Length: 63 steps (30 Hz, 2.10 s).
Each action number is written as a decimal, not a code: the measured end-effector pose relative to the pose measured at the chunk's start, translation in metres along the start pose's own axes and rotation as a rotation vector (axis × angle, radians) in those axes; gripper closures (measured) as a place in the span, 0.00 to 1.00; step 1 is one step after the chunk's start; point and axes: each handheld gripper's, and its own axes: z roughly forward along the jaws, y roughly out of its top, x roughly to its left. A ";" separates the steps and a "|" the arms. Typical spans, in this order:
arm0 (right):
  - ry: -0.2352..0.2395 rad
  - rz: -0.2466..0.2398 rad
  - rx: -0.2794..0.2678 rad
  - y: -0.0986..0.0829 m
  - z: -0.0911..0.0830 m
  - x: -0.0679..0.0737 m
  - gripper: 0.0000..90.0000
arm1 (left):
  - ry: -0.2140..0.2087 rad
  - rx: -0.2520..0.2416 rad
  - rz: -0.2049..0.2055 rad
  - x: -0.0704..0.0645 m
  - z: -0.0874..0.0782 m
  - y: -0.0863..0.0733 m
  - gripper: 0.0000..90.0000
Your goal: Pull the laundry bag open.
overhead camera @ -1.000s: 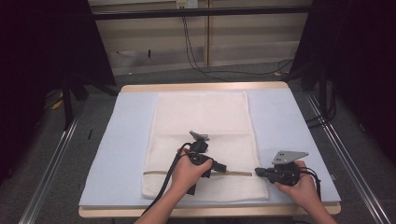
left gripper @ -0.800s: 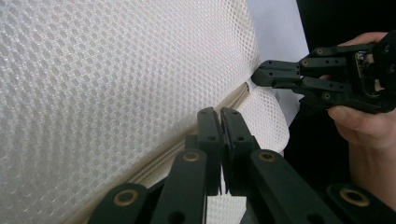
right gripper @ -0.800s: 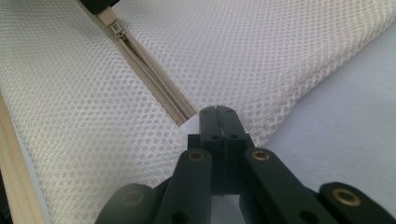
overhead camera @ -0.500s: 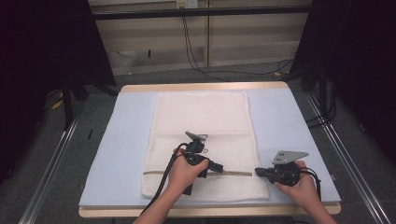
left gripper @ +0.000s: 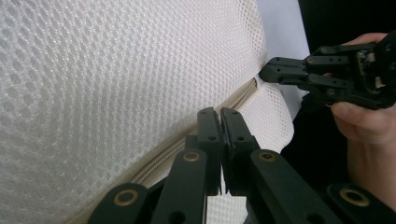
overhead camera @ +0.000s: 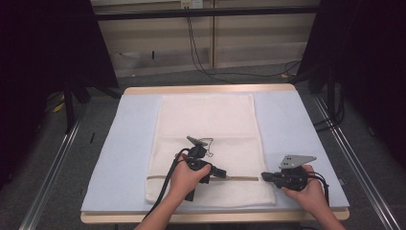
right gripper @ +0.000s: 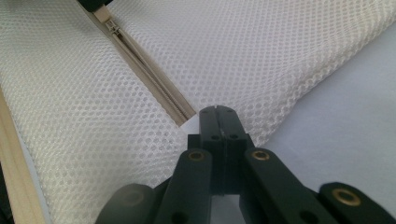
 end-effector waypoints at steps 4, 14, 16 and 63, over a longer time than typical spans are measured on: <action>0.001 -0.001 0.000 0.000 0.000 0.000 1.00 | 0.013 0.005 0.003 0.001 -0.003 -0.001 0.97; 0.001 -0.001 0.000 0.000 0.000 0.000 1.00 | 0.024 0.002 -0.003 0.007 -0.013 -0.002 0.97; 0.000 -0.003 0.000 0.000 0.000 0.000 1.00 | 0.013 -0.006 -0.009 0.008 -0.015 -0.003 0.97; -0.001 0.003 0.001 0.001 0.000 0.000 1.00 | 0.027 -0.029 -0.015 0.027 -0.055 -0.013 0.97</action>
